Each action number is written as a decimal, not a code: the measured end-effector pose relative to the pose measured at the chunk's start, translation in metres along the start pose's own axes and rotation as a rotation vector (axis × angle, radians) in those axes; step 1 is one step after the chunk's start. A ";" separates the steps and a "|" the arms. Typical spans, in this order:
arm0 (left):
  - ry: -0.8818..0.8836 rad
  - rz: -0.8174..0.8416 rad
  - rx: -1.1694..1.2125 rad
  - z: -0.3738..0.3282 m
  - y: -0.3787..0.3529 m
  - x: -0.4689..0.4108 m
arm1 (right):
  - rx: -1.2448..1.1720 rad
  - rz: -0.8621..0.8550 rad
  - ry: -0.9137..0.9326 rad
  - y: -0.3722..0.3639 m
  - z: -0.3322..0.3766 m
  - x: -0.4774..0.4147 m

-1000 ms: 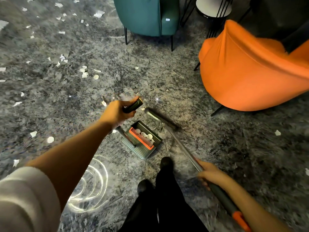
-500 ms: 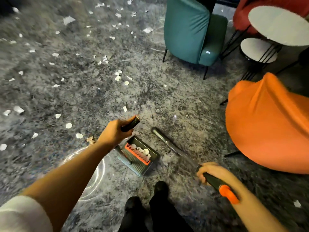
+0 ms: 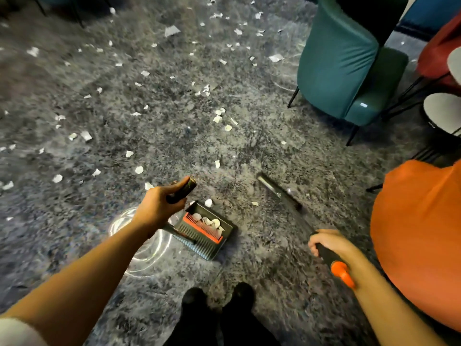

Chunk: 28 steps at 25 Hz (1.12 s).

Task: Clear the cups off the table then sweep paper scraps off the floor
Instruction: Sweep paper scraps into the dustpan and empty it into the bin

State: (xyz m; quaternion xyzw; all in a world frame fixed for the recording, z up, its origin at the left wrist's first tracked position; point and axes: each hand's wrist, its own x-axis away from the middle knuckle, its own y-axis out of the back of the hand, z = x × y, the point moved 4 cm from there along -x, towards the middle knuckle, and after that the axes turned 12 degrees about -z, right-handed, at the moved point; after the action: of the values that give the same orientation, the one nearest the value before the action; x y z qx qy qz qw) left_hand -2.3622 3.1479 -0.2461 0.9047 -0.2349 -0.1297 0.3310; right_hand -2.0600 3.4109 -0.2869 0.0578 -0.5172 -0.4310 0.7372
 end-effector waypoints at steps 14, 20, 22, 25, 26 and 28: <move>0.254 -0.095 -0.128 0.113 0.138 0.024 | 0.063 0.195 0.005 -0.213 0.039 0.084; 0.269 -0.116 -0.096 0.174 0.199 0.017 | -0.122 0.388 -0.093 -0.313 0.085 0.147; 0.294 -0.125 -0.126 0.191 0.216 0.017 | -0.149 0.455 -0.163 -0.339 0.101 0.159; 0.279 -0.145 -0.119 0.210 0.237 0.016 | -0.272 0.575 -0.321 -0.369 0.124 0.179; 0.278 -0.142 -0.109 0.215 0.243 0.016 | -0.309 0.603 -0.354 -0.376 0.131 0.184; 0.293 -0.137 -0.099 0.224 0.251 0.015 | -0.328 0.626 -0.355 -0.385 0.141 0.191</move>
State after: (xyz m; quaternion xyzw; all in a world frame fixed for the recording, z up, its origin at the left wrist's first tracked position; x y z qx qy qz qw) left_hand -2.5222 2.8508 -0.2492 0.9104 -0.1153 -0.0298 0.3961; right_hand -2.3781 3.0897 -0.2909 -0.2968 -0.5535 -0.2659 0.7313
